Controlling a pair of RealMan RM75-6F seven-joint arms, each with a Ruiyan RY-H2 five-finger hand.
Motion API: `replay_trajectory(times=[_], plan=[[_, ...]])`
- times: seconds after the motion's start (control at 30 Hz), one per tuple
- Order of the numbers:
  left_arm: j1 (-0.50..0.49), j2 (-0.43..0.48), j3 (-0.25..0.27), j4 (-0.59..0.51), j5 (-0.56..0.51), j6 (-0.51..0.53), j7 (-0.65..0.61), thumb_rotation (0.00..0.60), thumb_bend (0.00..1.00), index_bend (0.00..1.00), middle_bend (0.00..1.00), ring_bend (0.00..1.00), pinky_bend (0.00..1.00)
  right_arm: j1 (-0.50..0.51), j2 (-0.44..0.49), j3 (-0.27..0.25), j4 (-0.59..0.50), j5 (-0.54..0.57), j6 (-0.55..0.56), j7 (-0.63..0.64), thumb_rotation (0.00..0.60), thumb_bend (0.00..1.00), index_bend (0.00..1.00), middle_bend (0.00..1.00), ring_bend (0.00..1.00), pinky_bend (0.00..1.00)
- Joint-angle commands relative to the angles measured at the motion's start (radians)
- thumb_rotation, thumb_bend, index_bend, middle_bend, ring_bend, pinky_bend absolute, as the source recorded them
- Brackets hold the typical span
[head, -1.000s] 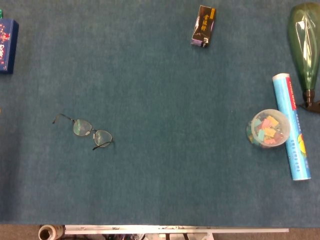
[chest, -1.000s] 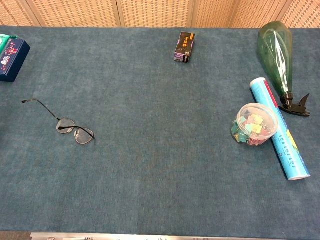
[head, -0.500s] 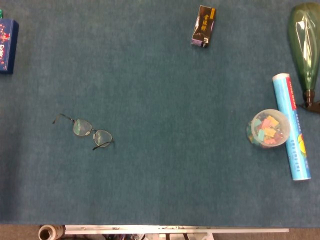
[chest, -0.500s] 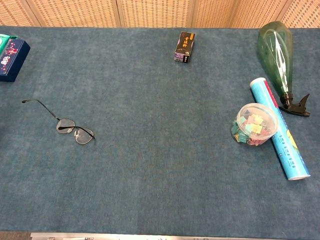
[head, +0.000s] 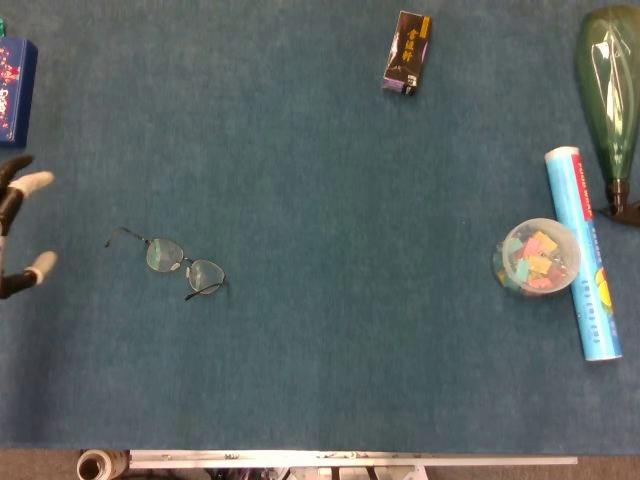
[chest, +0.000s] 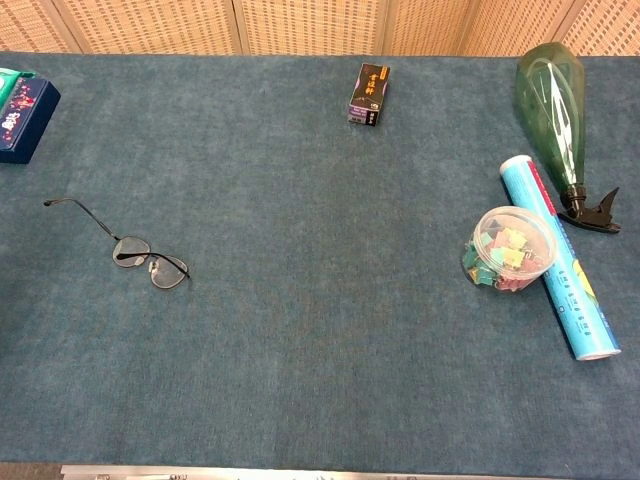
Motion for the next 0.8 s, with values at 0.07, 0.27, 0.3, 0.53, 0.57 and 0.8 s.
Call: replay_trajectory(times=[0.07, 0.27, 0.3, 0.53, 0.57, 0.8], plan=[[-0.027, -0.039, -0.022, 0.045, 0.007, 0.000, 0.018, 0.600, 0.13, 0.22, 0.14, 0.23, 0.44, -0.001, 0.002, -0.001, -0.002, 0.002, 0.001, -0.001, 0.600, 0.21, 0.22, 0.30, 0.36, 0.47], [-0.058, -0.097, -0.043, 0.133, 0.001, -0.007, 0.058, 0.600, 0.13, 0.22, 0.12, 0.19, 0.41, -0.006, 0.003, -0.004, -0.002, 0.006, 0.006, -0.003, 0.600, 0.21, 0.22, 0.30, 0.36, 0.47], [-0.062, -0.105, -0.045, 0.145, 0.000, -0.007, 0.057, 0.600, 0.13, 0.22, 0.11, 0.19, 0.41, -0.006, 0.003, -0.004, -0.002, 0.007, 0.007, -0.003, 0.600, 0.21, 0.22, 0.30, 0.36, 0.47], [-0.084, -0.200, -0.048, 0.310, 0.018, 0.023, -0.029, 0.600, 0.13, 0.22, 0.06, 0.11, 0.35, -0.005, 0.004, -0.002, 0.002, 0.012, 0.006, 0.004, 0.600, 0.21, 0.22, 0.30, 0.36, 0.47], [-0.086, -0.212, -0.046, 0.330, 0.020, 0.025, -0.045, 0.600, 0.13, 0.22, 0.05, 0.11, 0.35, -0.004, 0.004, -0.002, 0.002, 0.012, 0.006, 0.003, 0.600, 0.21, 0.22, 0.30, 0.36, 0.47], [-0.108, -0.282, -0.045, 0.449, 0.030, 0.042, -0.139, 0.600, 0.13, 0.22, 0.05, 0.10, 0.34, -0.001, 0.002, -0.004, 0.002, 0.012, 0.000, -0.003, 0.600, 0.21, 0.22, 0.30, 0.36, 0.47]])
